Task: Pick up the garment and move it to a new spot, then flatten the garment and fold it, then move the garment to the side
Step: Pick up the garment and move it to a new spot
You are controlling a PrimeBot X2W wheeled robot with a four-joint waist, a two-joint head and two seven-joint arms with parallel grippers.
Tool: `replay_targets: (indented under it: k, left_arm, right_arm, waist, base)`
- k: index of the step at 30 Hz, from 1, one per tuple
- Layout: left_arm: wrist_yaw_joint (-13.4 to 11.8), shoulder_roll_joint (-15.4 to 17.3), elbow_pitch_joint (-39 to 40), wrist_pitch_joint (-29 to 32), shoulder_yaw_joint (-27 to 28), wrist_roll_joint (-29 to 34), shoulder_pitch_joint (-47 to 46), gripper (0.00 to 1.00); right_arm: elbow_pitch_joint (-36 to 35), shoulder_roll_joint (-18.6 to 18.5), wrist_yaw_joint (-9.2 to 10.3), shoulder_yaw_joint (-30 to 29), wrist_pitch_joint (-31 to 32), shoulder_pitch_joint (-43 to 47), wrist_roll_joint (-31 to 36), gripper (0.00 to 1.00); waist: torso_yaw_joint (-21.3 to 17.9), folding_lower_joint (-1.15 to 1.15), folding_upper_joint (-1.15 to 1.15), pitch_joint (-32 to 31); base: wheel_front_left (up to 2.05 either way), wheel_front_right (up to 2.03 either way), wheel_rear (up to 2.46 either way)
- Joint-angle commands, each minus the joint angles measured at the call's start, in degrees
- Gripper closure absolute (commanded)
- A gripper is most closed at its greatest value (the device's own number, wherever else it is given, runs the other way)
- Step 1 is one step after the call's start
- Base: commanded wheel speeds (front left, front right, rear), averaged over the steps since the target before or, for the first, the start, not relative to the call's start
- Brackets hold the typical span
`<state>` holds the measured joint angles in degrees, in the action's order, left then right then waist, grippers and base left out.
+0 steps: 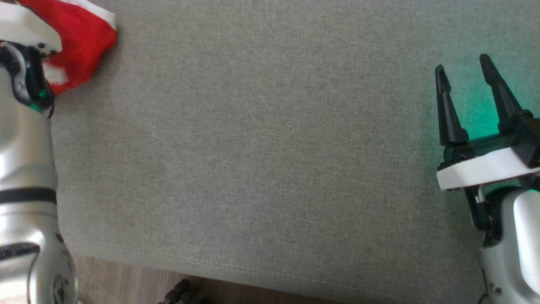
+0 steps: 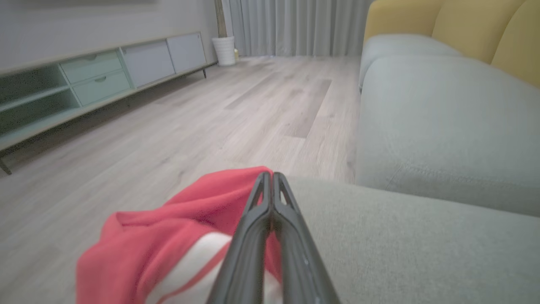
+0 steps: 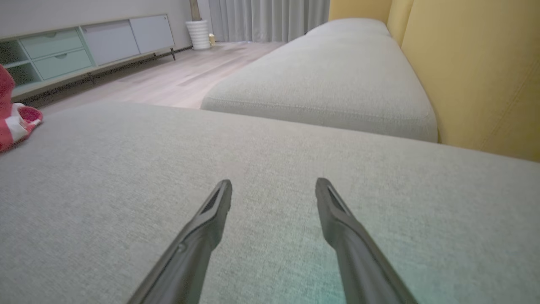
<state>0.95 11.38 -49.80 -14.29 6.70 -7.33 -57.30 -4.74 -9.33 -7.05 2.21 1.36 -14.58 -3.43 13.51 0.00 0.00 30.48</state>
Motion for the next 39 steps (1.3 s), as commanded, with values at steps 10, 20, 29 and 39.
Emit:
replay_targets:
  k: [10, 20, 29, 39]
  left_arm:
    - [0.3, 1.0, 29.6, -0.7, 1.4, 2.4, 15.7, 1.00]
    - [1.6, -2.8, 56.5, 3.3, -3.9, 3.8, 36.2, 1.00]
    - [3.9, -5.6, 67.2, 8.9, -13.6, 2.7, 42.7, 1.00]
    - [5.9, -8.0, 60.7, 9.7, -31.4, -0.3, 34.7, 1.00]
  right_arm:
    - [0.3, 3.3, -0.44, -0.3, -2.7, 5.0, -0.5, 0.00]
    - [-1.6, 5.9, -0.44, -1.6, -2.8, 12.0, -1.6, 0.00]
    - [-4.8, 6.4, -0.44, -1.5, -2.1, 13.1, -2.2, 0.00]
    - [-5.2, 6.4, -0.44, 0.1, -3.5, 10.4, -4.8, 0.00]
  waist:
    - [0.7, 0.00, 0.00, -12.3]
    - [-2.5, 0.00, 0.00, -22.1]
    - [-7.9, 0.00, 0.00, -21.4]
    - [-19.9, 0.00, 0.00, -15.7]
  base:
    - [0.00, 0.00, 0.00]
    - [0.00, 0.00, 0.00]
    - [0.00, 0.00, 0.00]
    - [0.00, 0.00, 0.00]
